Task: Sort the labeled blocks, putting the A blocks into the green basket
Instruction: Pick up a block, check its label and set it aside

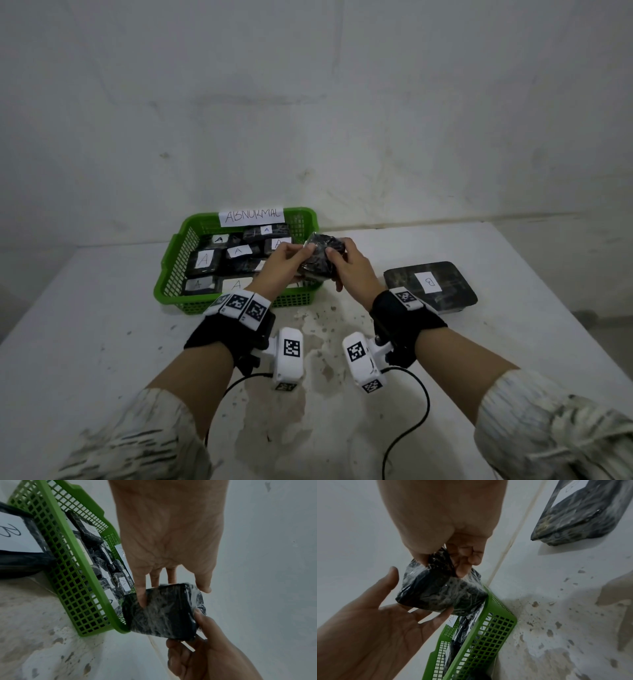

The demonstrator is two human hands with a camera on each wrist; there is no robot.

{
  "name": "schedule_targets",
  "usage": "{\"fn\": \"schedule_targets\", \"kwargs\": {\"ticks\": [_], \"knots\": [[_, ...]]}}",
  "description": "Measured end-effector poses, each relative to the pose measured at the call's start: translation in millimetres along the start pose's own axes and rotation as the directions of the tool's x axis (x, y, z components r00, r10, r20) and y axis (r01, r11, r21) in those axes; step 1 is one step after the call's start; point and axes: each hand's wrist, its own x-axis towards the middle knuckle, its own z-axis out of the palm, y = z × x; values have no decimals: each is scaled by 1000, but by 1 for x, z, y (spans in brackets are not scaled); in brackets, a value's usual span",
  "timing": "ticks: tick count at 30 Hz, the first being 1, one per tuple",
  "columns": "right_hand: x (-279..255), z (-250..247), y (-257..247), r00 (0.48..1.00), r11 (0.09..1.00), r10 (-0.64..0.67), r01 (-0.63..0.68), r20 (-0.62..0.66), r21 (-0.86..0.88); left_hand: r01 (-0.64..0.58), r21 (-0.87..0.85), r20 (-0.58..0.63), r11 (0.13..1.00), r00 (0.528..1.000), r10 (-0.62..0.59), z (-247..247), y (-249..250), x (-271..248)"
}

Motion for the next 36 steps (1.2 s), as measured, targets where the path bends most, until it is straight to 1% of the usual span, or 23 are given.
{"fn": "schedule_targets", "kwargs": {"ticks": [4, 7, 10, 12, 15, 19, 21, 24, 27, 31, 33, 36], "knots": [[-1, -2, -3, 999, 1000, -19, 20, 47, -16, 24, -1, -32, 1000, 999, -24, 3, 2, 1], [-3, -2, -7, 999, 1000, -23, 23, 42, -3, 23, 31, -63, 999, 998, -21, 3, 2, 2], [-3, 1, -7, 1000, 1000, -14, 14, -24, -1, -7, 75, -77, 997, 997, 12, 4, 2, 0], [-1, 2, -5, 996, 999, -35, 33, -81, -28, -25, 86, -77, 996, 996, 32, 5, 3, -2], [0, -1, -2, 992, 1000, -19, 17, -123, -20, -7, -27, -18, 1000, 1000, 6, 6, 0, -4], [-3, -3, -2, 998, 998, 24, -21, -59, 59, -15, -57, -34, 998, 999, 13, 4, -3, -4], [-5, -2, -2, 999, 997, 11, -8, -41, 75, -17, -75, -38, 997, 999, 15, 5, -3, -2], [-3, -1, 0, 999, 996, -14, 18, -49, 87, -22, -65, -27, 998, 999, 20, 6, 0, -5], [1, -3, 3, 999, 997, -10, 13, -45, 71, -10, -77, -8, 997, 1000, 9, 5, 1, -6], [1, -5, 2, 999, 989, 16, -23, 51, 144, 45, -122, -11, 991, 999, -47, 6, 4, -7], [2, -6, 5, 997, 990, 3, -14, 77, 140, 80, -132, 20, 988, 997, -78, 4, 5, -9], [6, -10, 13, 996, 995, 11, -20, 94, 95, 102, -46, 117, 994, 989, -96, -1, 4, -10]]}}
